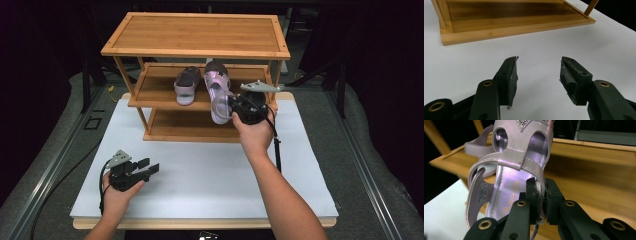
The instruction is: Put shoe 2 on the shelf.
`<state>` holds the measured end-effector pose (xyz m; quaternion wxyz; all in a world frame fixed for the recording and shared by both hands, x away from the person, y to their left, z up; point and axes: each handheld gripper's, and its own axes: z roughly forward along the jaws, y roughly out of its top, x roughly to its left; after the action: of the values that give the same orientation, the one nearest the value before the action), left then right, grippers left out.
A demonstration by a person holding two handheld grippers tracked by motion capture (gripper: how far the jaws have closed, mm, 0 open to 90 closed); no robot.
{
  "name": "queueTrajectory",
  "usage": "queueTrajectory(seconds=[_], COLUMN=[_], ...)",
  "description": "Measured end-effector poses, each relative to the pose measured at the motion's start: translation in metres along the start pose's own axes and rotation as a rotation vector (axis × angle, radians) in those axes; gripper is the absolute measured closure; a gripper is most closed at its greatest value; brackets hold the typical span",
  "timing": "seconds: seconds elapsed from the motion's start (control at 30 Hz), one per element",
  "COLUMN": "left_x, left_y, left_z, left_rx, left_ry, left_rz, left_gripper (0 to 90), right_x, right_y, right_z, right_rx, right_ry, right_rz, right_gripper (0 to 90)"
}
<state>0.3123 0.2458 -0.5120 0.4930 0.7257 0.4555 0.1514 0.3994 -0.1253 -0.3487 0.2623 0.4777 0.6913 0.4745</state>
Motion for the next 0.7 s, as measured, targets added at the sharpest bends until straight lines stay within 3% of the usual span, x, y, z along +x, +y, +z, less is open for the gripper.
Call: queueTrajectory(seconds=[0.17, 0.6, 0.7], left_x=[0.001, 0.003, 0.002], left_y=[0.0, 0.0, 0.001], left_z=[0.0, 0.003, 0.004], left_rx=[-0.004, 0.008, 0.012], left_ry=[-0.003, -0.015, -0.017], left_rz=[-0.003, -0.007, -0.003], left_gripper=[47.5, 47.5, 47.5], right_x=[0.006, 0.005, 0.005], right_y=[0.018, 0.033, 0.034], right_z=[0.025, 0.055, 0.062], right_rx=[0.012, 0.033, 0.041], right_ry=[-0.084, -0.164, -0.181], right_rz=[0.008, 0.071, 0.067], right_gripper=[83.1, 82.9, 82.7])
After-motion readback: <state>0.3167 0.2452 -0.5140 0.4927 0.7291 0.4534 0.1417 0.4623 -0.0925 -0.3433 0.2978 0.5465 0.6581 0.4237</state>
